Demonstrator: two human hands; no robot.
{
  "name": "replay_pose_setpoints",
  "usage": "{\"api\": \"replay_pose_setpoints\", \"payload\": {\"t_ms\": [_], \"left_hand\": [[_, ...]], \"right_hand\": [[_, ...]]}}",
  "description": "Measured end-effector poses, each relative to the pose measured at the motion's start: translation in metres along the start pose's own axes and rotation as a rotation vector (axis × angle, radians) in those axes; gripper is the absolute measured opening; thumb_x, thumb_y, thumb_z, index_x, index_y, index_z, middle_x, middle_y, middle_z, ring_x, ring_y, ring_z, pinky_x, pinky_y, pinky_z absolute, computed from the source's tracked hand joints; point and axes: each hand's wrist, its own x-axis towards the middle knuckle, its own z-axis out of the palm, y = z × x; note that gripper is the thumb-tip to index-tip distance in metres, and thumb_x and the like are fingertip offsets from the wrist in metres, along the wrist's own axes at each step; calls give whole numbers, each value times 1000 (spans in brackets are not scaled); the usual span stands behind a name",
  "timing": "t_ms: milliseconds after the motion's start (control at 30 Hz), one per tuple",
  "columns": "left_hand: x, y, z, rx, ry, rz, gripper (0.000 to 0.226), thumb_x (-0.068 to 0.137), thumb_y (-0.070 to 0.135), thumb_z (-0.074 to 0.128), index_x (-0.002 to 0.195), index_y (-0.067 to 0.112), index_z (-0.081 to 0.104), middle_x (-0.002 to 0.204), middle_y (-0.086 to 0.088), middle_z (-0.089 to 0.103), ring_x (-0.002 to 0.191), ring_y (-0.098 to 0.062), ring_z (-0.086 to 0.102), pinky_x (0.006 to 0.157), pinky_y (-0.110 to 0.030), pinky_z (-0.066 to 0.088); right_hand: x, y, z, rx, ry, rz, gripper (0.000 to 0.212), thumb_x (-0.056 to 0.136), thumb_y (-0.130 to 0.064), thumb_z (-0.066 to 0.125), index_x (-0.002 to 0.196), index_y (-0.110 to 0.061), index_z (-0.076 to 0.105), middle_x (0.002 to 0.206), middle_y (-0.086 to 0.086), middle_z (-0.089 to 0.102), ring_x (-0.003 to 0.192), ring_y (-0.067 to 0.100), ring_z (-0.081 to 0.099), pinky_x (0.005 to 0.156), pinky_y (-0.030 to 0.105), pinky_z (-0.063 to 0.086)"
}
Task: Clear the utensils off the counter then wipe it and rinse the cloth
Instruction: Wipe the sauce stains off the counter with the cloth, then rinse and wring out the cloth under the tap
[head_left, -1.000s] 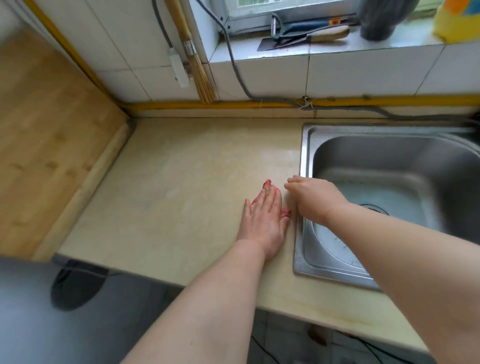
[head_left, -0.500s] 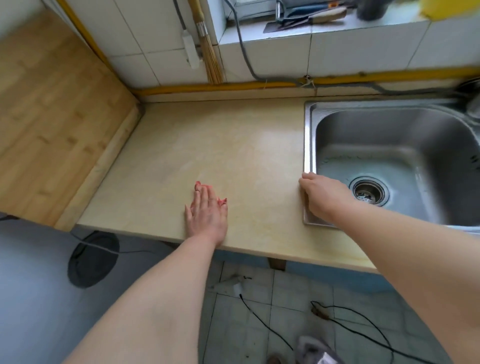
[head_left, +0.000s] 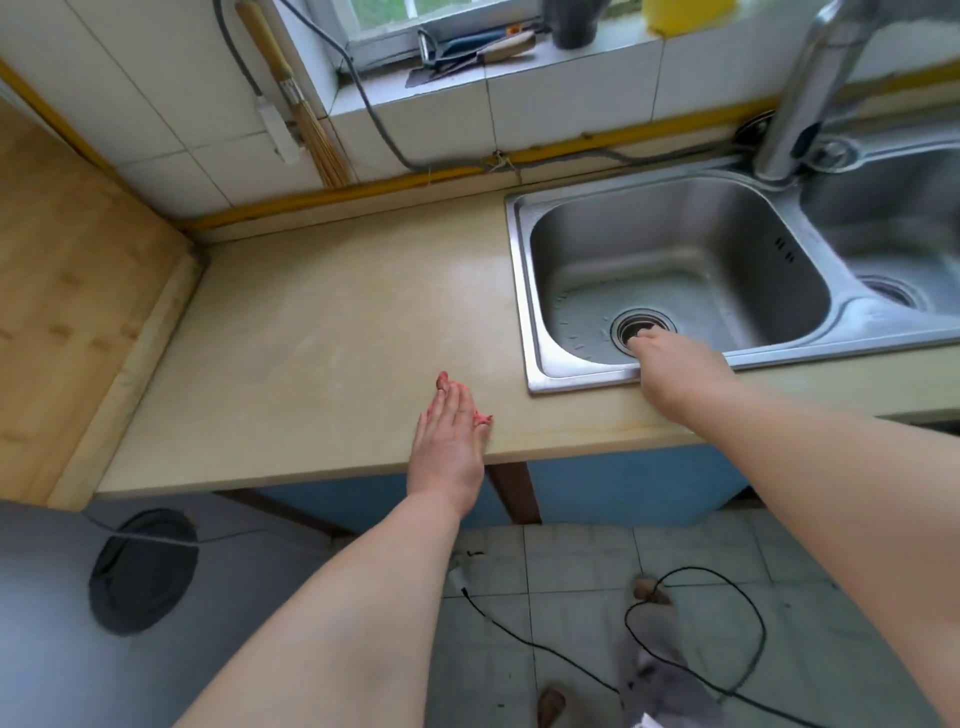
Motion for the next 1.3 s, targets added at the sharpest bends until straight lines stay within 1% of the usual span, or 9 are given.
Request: {"api": "replay_pose_setpoints", "payload": {"t_ms": [167,400,500,633,733,867,1067,1200,1300], "left_hand": [[-15,51,25,-65,50,155,54,106,29,27,155,14,10,162,0,2,149,-12,-1,114,-19,-11],[-14,143,54,-143,49,322,47,105,20,33,150,7,27,160,-5,20,149,-21,9,117,-27,2],[-9,183,66,-128,32,364,48,105,18,31,152,10,22,162,-3,14,150,-19,5,118,-27,-1],[-1,242,85,-82,20,443,48,105,14,31,152,11,21,162,-1,12,150,-19,3,118,-32,-3],[9,285,99,-77,9,505,46,103,10,33,149,8,28,160,-5,21,149,-22,8,118,-36,4],[28,342,118,-38,1,625,43,97,17,31,134,1,46,143,-12,47,143,-30,30,108,-38,25],[35,390,124,-114,-112,842,23,98,9,33,104,11,55,141,-5,49,141,-19,34,109,-34,25],[35,370,95,-253,-193,661,19,98,18,49,110,18,64,125,4,64,118,-16,58,100,-22,38],[50,365,53,-566,-251,111,32,95,39,42,99,14,61,91,-3,73,83,-21,67,61,-31,50]], "right_hand": [[-22,30,-2,5,12,41,37,87,1,34,116,-11,54,127,6,50,112,33,56,84,37,45],[-44,90,-17,10,23,74,31,84,5,34,104,-9,54,120,9,52,110,31,55,79,35,42],[-51,125,-18,26,1,74,40,84,3,33,114,-11,54,129,6,50,122,28,52,90,39,47],[-60,178,-21,42,-2,103,40,86,1,33,118,-14,53,127,3,50,117,27,53,80,35,44],[-63,221,-24,33,-20,137,45,88,0,33,127,-13,50,134,4,47,122,26,50,86,36,45],[-61,276,-29,51,-33,190,42,88,-1,33,123,-13,52,131,4,48,120,28,51,87,36,44],[-55,329,-33,75,-4,249,42,86,-1,34,121,-13,53,131,5,51,117,31,54,90,37,46],[-46,334,-41,73,-23,208,40,85,1,35,118,-11,55,128,6,52,113,32,55,89,38,47],[-30,316,-52,111,-60,154,41,87,-2,38,123,-13,55,129,7,54,115,34,55,92,40,48]]}}
